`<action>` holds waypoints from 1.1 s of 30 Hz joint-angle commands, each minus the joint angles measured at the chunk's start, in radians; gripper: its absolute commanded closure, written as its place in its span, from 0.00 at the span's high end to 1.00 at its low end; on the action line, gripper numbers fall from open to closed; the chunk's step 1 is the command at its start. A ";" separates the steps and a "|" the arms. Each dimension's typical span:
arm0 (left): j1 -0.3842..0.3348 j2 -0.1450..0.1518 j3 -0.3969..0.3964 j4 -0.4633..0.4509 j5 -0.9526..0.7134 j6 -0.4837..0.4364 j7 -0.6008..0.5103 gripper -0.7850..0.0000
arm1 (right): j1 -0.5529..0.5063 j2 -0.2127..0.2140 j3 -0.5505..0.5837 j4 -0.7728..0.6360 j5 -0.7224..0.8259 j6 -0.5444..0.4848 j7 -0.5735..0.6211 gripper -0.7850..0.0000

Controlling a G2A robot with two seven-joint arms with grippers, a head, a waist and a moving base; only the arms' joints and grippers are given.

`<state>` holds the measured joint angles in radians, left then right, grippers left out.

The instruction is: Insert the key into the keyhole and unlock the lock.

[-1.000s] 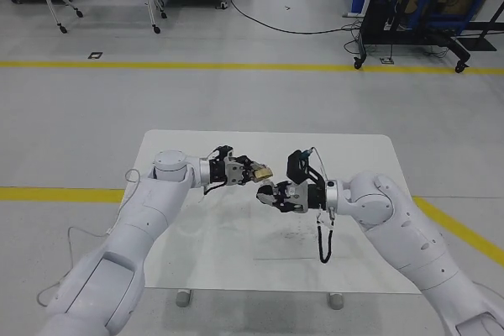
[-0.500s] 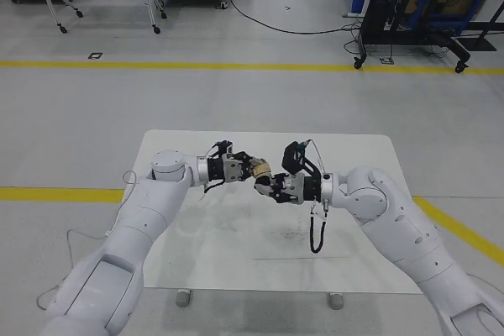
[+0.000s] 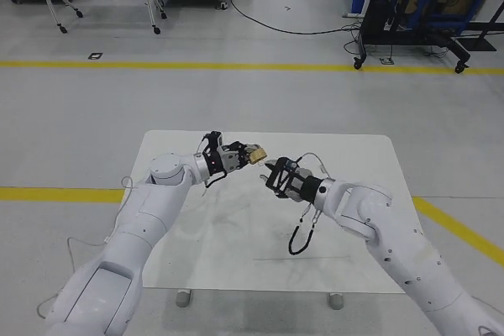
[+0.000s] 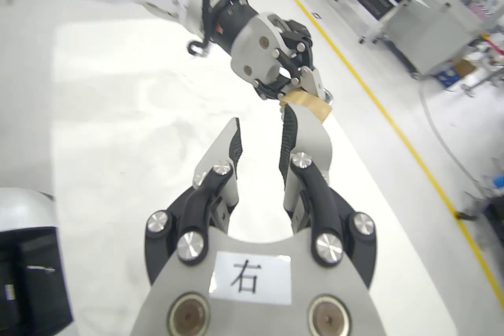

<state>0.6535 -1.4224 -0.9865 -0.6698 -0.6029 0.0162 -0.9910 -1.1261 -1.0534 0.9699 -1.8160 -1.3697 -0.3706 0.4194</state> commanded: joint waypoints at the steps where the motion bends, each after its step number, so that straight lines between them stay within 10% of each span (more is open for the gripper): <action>1: 0.001 0.000 -0.002 -0.003 -0.001 0.017 -0.002 0.00 | 0.002 -0.007 -0.040 -0.009 -0.127 0.073 0.029 0.24; 15: 0.005 0.005 -0.016 -0.013 0.013 0.069 0.001 0.00 | 0.048 -0.058 -0.141 0.028 -0.257 0.189 0.068 0.27; 21: 0.007 0.006 -0.018 -0.015 0.020 0.077 0.002 0.00 | 0.068 -0.074 -0.149 0.052 -0.249 0.187 0.089 0.00; 33: 0.009 0.006 -0.019 -0.023 0.038 0.071 -0.005 0.00 | 0.057 -0.097 -0.093 0.104 -0.029 0.159 0.022 0.00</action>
<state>0.6615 -1.4166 -1.0053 -0.6905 -0.5673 0.0930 -0.9939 -1.0646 -1.1492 0.8620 -1.7190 -1.4676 -0.1996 0.4704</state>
